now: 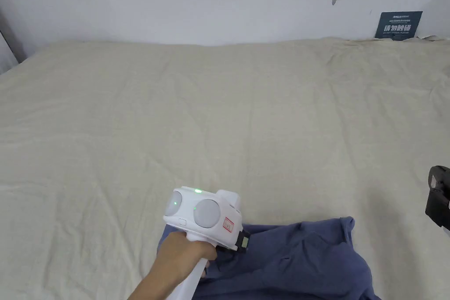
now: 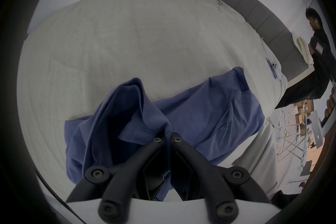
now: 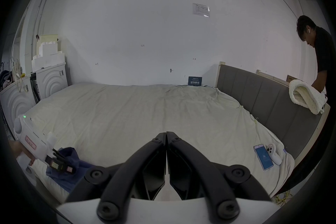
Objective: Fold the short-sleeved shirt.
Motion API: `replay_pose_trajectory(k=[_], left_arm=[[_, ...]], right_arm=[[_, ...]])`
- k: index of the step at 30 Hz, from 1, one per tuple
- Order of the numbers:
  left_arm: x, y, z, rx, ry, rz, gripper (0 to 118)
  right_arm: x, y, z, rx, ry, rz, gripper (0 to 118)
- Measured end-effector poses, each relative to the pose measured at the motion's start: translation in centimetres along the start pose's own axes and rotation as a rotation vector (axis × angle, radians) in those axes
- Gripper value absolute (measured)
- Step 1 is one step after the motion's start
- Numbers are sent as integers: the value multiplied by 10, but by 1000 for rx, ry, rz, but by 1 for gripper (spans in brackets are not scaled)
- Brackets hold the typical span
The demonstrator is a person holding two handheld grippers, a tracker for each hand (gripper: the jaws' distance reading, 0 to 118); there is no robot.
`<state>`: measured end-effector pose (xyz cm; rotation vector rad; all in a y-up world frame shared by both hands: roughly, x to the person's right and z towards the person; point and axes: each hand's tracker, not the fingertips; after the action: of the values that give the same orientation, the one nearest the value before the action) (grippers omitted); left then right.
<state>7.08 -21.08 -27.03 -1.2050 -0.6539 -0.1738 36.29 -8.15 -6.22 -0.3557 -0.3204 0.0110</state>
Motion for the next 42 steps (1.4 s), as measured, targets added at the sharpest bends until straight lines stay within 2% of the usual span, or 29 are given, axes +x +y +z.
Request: replay_pose_trajectory(k=[2, 3, 4, 6, 7, 9, 10, 11, 18, 23, 24, 26, 30, 32, 34, 37, 42], left_arm=[[2, -3, -12, -26, 17, 2, 2], [3, -5, -14, -36, 28, -2, 7], [3, -7, -17, -38, 31, -3, 17], [4, -9, -18, -36, 35, -3, 20], [5, -10, -16, -31, 30, -5, 30], [8, -11, -13, -18, 19, -14, 76], [9, -13, -10, -1, 21, -24, 103], [12, -13, -4, 16, 26, -35, 116], [1, -11, 51, 190, 14, -6, 118], [-25, -15, 91, 308, 99, 16, 118], [-30, -17, 96, 332, 121, 8, 118], [-43, -22, 107, 397, 166, 12, 108], [-69, -35, 120, 484, 221, 69, 75], [-81, -43, 124, 521, 236, 98, 43], [-92, -51, 123, 533, 248, 112, 5], [-106, -59, 116, 531, 252, 138, 0], [-115, -73, 91, 497, 248, 171, 0]], right_arm=[[-2, 0, 3, -3, -4, -3, 0], [-1, 0, 3, -4, -4, -3, 0], [-1, 0, 4, -7, -5, -3, 0], [-3, 0, 5, -10, -6, 0, 0], [-3, 0, 5, -11, -6, 1, 0], [-4, 0, 6, -14, -6, 3, 0], [-5, 0, 6, -14, -5, 2, 0], [-6, 1, 7, -13, -3, -1, 0], [-8, 4, 9, -4, 1, -9, 0], [-9, 8, 11, 9, 2, -11, 0], [-10, 9, 11, 10, 2, -11, 0], [-10, 10, 11, 12, 5, -11, 0], [-11, 11, 11, 16, 8, -10, 0], [-11, 12, 12, 18, 8, -9, 0], [-11, 12, 12, 18, 9, -9, 0], [-11, 12, 11, 18, 8, -8, 0], [-11, 12, 10, 14, 7, -7, 0]])
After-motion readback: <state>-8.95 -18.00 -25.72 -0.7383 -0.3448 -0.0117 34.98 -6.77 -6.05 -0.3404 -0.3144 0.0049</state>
